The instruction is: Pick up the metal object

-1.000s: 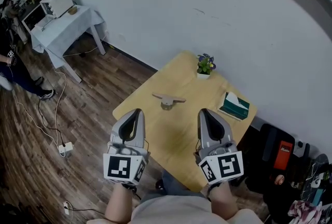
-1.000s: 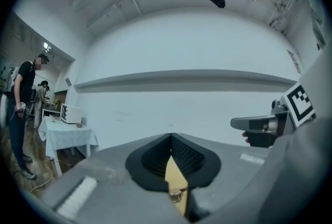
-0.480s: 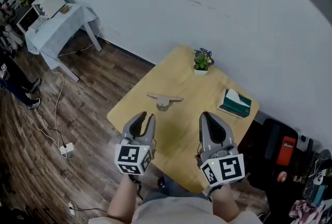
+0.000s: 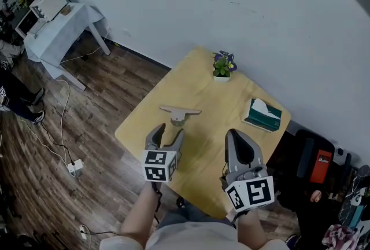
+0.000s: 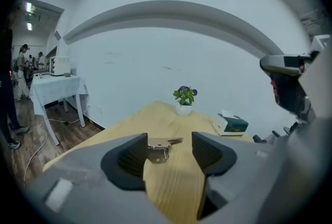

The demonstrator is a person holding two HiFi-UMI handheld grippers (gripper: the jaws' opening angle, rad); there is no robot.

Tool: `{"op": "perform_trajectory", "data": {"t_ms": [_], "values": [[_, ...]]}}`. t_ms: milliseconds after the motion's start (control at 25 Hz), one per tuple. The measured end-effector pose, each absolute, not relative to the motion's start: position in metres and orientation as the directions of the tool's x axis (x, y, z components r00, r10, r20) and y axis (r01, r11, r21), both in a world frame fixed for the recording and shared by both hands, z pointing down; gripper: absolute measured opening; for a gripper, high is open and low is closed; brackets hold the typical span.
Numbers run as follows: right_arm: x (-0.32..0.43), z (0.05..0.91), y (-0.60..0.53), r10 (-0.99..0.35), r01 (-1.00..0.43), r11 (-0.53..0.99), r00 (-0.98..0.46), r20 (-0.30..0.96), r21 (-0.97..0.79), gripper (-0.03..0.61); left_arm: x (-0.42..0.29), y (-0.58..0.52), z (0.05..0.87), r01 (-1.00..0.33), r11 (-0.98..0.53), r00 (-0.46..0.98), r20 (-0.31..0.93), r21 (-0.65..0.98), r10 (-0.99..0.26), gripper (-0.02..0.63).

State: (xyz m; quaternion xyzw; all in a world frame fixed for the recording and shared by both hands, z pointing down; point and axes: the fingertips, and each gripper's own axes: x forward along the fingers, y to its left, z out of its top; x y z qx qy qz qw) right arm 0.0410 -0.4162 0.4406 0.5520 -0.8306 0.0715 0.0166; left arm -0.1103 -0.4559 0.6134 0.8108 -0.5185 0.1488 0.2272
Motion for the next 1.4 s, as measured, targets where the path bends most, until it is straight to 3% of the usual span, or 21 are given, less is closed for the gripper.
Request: {"op": "perform_trajectory", "data": {"t_ms": [440,1400], "values": [[0.052,0.46,-0.42,-0.915,-0.926,0.359,-0.374,0.153,-0.114,0.002,-0.102,-0.481,0.666,-0.921,-0.324,0.389,0.576,0.218,-0.719,0.327],[0.071,0.484,-0.434,-0.92,-0.943,0.314,-0.331,0.209,-0.113,0.002,-0.089,-0.521,0.72,-0.948,-0.291,0.298,0.671,0.126,-0.679,0.333]]}}
